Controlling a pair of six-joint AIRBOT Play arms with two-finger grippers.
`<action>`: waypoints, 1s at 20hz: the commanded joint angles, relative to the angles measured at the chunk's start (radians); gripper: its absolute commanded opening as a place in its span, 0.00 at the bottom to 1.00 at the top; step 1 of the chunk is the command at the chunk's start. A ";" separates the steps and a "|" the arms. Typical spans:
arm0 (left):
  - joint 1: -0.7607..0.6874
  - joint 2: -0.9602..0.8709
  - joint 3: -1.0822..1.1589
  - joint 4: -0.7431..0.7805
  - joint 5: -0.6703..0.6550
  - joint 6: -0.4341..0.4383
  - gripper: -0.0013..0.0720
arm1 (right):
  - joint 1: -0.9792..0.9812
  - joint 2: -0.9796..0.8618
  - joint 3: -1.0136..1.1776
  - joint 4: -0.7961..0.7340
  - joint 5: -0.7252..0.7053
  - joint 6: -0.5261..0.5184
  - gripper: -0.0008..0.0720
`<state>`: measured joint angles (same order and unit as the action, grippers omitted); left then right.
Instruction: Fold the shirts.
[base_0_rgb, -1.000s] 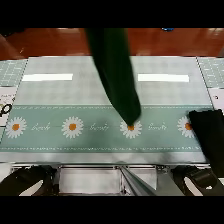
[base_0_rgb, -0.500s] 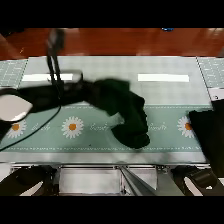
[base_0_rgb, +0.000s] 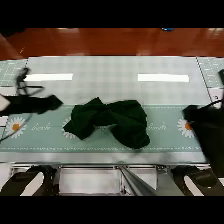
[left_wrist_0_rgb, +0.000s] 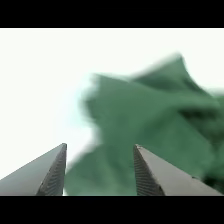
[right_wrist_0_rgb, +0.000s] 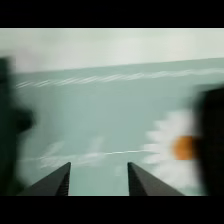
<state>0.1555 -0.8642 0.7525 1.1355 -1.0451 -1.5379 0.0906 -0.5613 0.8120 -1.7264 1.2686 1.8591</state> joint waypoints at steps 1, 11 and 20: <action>0.282 0.024 -0.048 -0.183 -0.137 0.045 0.71 | -0.279 0.000 -0.011 -0.238 0.058 0.040 0.58; 0.144 -0.156 -0.407 -0.570 -0.139 0.423 0.71 | -0.581 -0.069 -0.400 0.705 -0.042 -0.476 0.58; -0.106 -0.253 -0.407 -0.640 0.069 0.420 0.71 | -0.540 -0.303 -0.401 0.869 -0.078 -0.564 0.58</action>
<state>0.1616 -1.0691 0.3470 0.5648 -1.0843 -1.1324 -0.4744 -0.7799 0.4129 -0.9527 1.2114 1.3434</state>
